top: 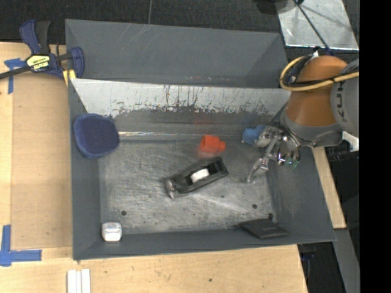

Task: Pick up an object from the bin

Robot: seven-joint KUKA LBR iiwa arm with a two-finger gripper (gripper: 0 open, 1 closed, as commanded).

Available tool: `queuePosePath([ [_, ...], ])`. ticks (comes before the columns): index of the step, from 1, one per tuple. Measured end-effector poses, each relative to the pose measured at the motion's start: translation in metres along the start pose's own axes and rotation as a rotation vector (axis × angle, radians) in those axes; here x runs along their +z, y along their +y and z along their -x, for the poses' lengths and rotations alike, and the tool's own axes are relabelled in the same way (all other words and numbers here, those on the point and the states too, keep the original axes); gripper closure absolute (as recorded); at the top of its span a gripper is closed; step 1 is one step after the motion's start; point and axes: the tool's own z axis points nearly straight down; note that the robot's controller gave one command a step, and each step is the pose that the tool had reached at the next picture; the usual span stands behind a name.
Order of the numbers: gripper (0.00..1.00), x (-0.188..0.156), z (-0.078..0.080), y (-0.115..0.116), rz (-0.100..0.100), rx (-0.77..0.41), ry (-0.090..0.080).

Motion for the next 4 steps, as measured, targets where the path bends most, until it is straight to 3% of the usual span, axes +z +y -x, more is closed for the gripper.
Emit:
queuePosePath([
  [1, 0.0, 0.004, -0.008, 0.063, 0.013, -0.027, -0.03],
  [2, 0.0, -0.004, -0.015, 0.108, 0.019, 0.124, -0.043],
  [3, 0.0, 0.012, -0.022, 0.12, 0.017, 0.258, -0.048],
  [4, 1.0, 0.011, -0.023, 0.124, 0.025, 0.254, -0.051],
])
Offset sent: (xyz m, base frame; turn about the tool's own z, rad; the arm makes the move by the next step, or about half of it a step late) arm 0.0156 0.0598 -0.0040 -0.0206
